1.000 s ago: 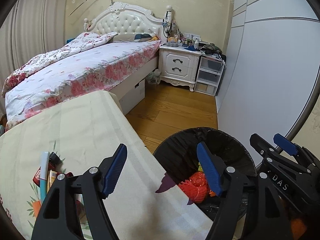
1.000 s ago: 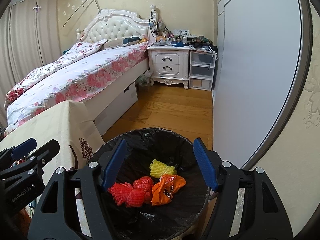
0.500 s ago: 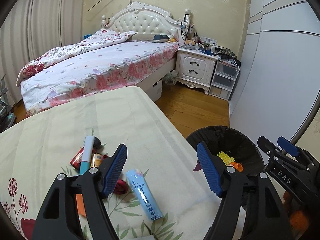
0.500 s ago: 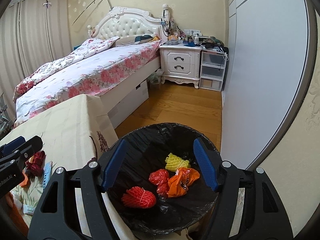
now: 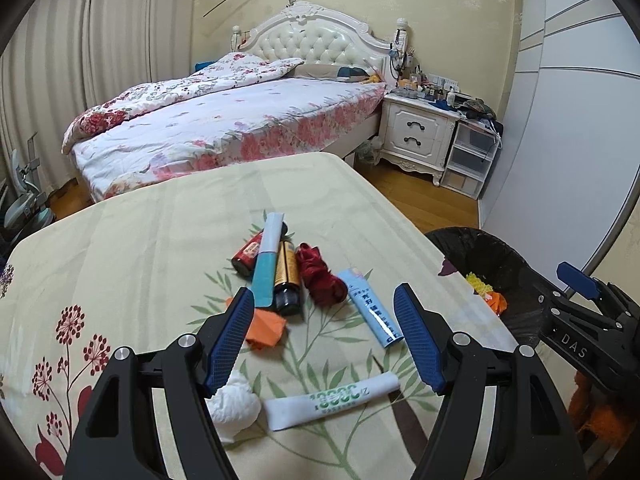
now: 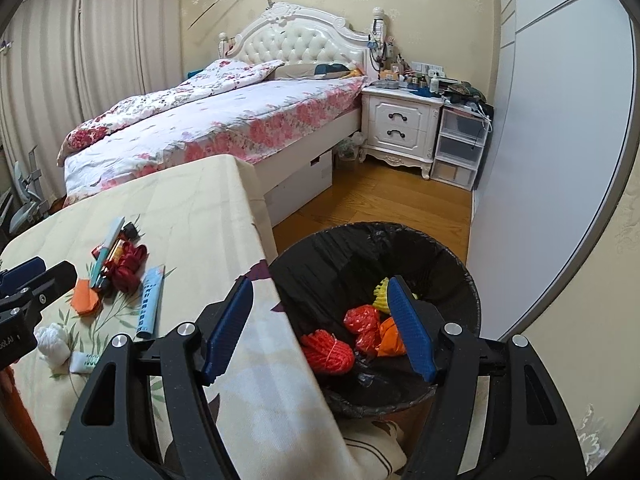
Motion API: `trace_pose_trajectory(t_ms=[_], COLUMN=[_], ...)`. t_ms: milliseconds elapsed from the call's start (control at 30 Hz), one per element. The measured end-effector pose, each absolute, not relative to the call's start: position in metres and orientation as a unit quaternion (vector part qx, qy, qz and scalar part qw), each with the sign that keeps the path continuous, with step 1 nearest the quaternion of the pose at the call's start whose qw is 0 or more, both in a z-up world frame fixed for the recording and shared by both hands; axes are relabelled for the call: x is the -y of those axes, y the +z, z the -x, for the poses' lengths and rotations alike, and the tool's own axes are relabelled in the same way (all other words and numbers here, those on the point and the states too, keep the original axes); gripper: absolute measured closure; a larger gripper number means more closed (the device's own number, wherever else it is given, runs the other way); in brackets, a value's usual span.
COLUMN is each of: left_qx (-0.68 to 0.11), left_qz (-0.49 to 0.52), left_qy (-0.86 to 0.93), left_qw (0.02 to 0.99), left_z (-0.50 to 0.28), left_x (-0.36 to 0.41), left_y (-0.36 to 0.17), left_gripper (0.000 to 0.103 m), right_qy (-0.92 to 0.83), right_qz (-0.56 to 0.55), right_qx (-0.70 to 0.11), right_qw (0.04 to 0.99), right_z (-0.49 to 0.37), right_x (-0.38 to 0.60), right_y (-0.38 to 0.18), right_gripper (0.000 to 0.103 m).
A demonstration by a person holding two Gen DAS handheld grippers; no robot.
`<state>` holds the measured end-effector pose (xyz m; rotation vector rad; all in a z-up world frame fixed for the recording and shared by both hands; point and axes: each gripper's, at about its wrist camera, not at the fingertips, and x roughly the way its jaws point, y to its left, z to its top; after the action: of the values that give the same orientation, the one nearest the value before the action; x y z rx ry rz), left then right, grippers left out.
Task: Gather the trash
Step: 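Move the left gripper to the white tissue ball and grasp it, then grasp the white toothpaste tube with the right gripper while the left holds the tissue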
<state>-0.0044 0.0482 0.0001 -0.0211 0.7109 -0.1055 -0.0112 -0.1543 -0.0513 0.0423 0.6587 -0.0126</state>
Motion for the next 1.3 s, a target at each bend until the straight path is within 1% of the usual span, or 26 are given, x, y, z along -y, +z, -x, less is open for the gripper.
trace_pose_trajectory(t_ms=[433, 767, 800, 867, 900, 933, 967, 1067, 1300], left_qx=[-0.377, -0.397, -0.398, -0.402, -0.404, -0.406, -0.408, -0.405, -0.397], left_qz=[0.023, 0.029, 0.031, 0.033, 0.034, 0.034, 0.033, 0.030, 0.030], left_qy=[-0.015, -0.006, -0.008, -0.011, -0.015, -0.018, -0.021, -0.028, -0.012], left_qw=[0.926, 0.917, 0.917, 0.915, 0.914, 0.913, 0.912, 0.914, 0.917], left_z=[0.042, 0.040, 0.039, 0.036, 0.036, 0.035, 0.035, 0.036, 0.045], left_x=[-0.090, -0.104, -0.104, -0.104, -0.104, -0.104, -0.104, -0.102, -0.115], left_y=[-0.028, -0.049, -0.050, -0.052, -0.053, -0.054, -0.055, -0.055, -0.051], left_gripper=[0.033, 0.033, 0.035, 0.048, 0.052, 0.061, 0.067, 0.070, 0.071], right_qy=[0.042, 0.059, 0.060, 0.062, 0.063, 0.064, 0.066, 0.072, 0.083], right_qz=[0.005, 0.008, 0.008, 0.009, 0.010, 0.011, 0.012, 0.016, 0.023], right_qx=[-0.340, -0.351, -0.352, -0.353, -0.353, -0.354, -0.354, -0.356, -0.366], right_qw=[0.939, 0.934, 0.934, 0.934, 0.933, 0.933, 0.933, 0.931, 0.927], right_z=[0.045, 0.048, 0.048, 0.046, 0.046, 0.046, 0.045, 0.044, 0.034], right_x=[0.113, 0.100, 0.099, 0.097, 0.096, 0.095, 0.093, 0.088, 0.077], right_y=[-0.065, -0.074, -0.074, -0.074, -0.075, -0.075, -0.075, -0.076, -0.079], right_gripper=[0.035, 0.035, 0.035, 0.035, 0.035, 0.035, 0.035, 0.035, 0.035])
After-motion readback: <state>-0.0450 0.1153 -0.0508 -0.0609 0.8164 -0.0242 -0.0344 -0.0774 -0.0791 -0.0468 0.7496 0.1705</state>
